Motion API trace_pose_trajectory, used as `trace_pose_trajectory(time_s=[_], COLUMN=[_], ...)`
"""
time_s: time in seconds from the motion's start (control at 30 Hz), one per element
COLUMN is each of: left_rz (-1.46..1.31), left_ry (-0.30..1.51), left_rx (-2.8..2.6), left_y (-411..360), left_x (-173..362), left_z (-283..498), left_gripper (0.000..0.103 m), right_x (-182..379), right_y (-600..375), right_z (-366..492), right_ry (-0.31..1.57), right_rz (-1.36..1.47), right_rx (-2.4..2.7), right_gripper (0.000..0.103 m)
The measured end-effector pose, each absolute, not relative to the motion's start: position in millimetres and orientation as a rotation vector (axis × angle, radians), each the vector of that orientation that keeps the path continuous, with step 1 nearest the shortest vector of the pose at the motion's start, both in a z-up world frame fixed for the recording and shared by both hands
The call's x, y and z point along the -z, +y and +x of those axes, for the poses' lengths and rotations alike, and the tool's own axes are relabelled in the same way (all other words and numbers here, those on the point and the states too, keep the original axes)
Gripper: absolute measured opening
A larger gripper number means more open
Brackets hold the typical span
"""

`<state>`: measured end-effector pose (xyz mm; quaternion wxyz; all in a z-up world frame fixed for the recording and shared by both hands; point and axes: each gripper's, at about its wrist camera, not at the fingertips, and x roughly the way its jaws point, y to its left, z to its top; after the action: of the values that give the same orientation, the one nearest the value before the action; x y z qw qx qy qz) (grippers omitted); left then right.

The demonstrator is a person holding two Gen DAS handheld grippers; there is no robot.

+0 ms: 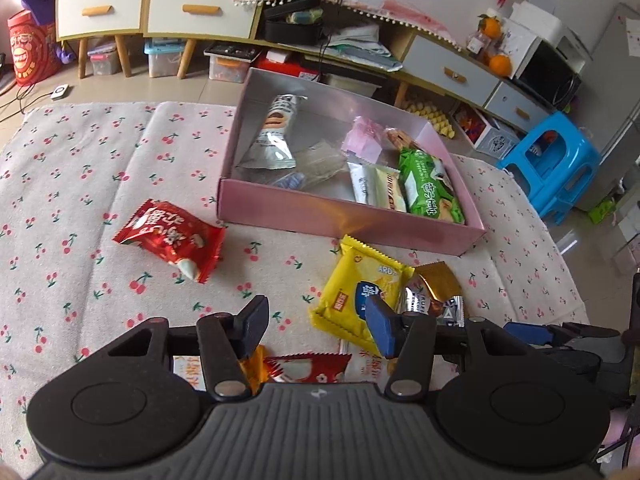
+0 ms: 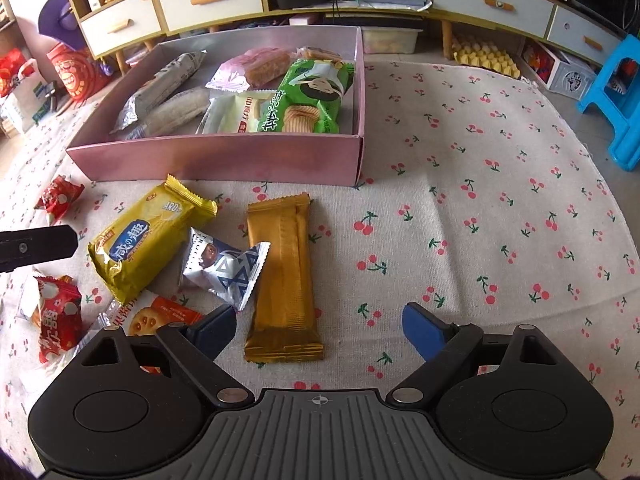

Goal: Organize snacks
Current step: 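Grasp the yellow biscuit packet with the left gripper while the right grasps the golden bar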

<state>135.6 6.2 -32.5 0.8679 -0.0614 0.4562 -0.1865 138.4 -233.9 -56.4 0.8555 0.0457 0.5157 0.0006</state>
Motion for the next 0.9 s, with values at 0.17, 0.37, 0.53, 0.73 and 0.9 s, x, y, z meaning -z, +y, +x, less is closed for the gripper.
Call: trace_pose_trajectory(time_s=[0.17, 0.37, 0.53, 0.73, 0.9], left_rz=[-0.020, 0.076, 0.091, 0.108, 0.081], left_ry=[0.955, 0.936, 0.947, 0.926, 0.939], left_rx=[0.414, 0.443, 0.413, 0.400, 0.376], left_y=[-21, -36, -38, -40, -39], left_x=[40, 50, 58, 55, 49], left_z=[134, 129, 131, 127, 128], left_gripper=[0.052, 0.066, 0.064, 0.055, 0.052], right_x=[59, 59, 58, 54, 50], right_y=[-243, -251, -244, -233, -229], right_z=[141, 142, 143, 143, 143], right_ry=[1.087, 1.069, 1.039, 1.029, 1.042], right_rz=[0.081, 0.089, 0.068, 0.051, 0.043], right_rx=[0.043, 0.041, 0.006, -0.041, -0.071], right_gripper=[0.090, 0.085, 0.078, 0.051, 0.033])
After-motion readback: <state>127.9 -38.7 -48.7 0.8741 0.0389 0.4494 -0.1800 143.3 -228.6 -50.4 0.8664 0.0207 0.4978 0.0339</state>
